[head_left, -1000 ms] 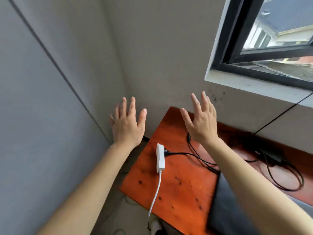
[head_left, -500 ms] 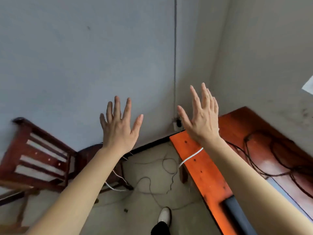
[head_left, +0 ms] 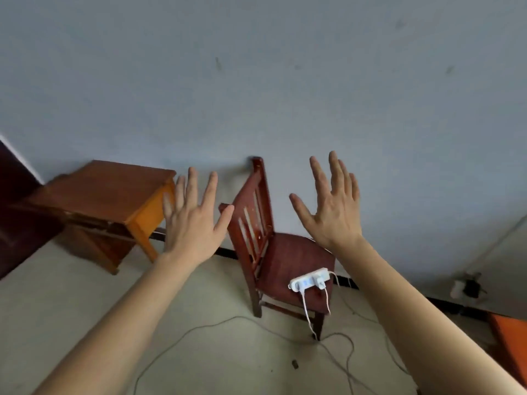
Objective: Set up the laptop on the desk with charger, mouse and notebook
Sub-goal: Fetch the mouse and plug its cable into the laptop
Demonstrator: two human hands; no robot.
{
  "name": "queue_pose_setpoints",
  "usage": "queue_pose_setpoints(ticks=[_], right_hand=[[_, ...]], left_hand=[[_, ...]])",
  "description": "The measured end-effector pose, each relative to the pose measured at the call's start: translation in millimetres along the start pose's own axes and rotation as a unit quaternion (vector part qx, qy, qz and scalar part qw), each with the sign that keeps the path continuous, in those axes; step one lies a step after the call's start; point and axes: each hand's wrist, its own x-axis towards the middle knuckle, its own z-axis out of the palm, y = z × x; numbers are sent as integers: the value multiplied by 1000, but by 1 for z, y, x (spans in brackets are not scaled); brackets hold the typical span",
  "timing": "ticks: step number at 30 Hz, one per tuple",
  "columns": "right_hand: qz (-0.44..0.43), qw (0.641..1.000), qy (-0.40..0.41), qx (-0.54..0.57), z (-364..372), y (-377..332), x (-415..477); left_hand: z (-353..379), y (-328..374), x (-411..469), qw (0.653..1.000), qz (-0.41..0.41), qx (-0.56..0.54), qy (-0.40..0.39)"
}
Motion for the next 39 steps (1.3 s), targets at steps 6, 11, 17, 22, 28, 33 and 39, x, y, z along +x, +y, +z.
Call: queue_pose_setpoints(ticks=[6, 11, 17, 22, 28, 33, 39], right_hand=[[-96, 993, -50, 40, 126, -166, 74], [-152, 981, -97, 74, 209, -277, 118], [-243, 955, -131, 112, 327, -400, 171], [-288, 938, -138, 136, 434, -500, 249], [-299, 925, -173, 159, 527, -611, 355], [-323, 912, -182, 173, 588, -692, 402], [-358, 903, -181, 153, 682, -794, 437]], left_hand=[[-19, -200, 9, 991, -126, 38, 10], [-21, -318, 4, 979, -187, 71, 27], [-1, -455, 16, 955, -282, 94, 19], [9, -576, 81, 932, -333, 131, 51], [9, -693, 172, 918, -364, 149, 49], [18, -771, 211, 910, -384, 140, 72], [52, -902, 242, 902, -412, 114, 64]])
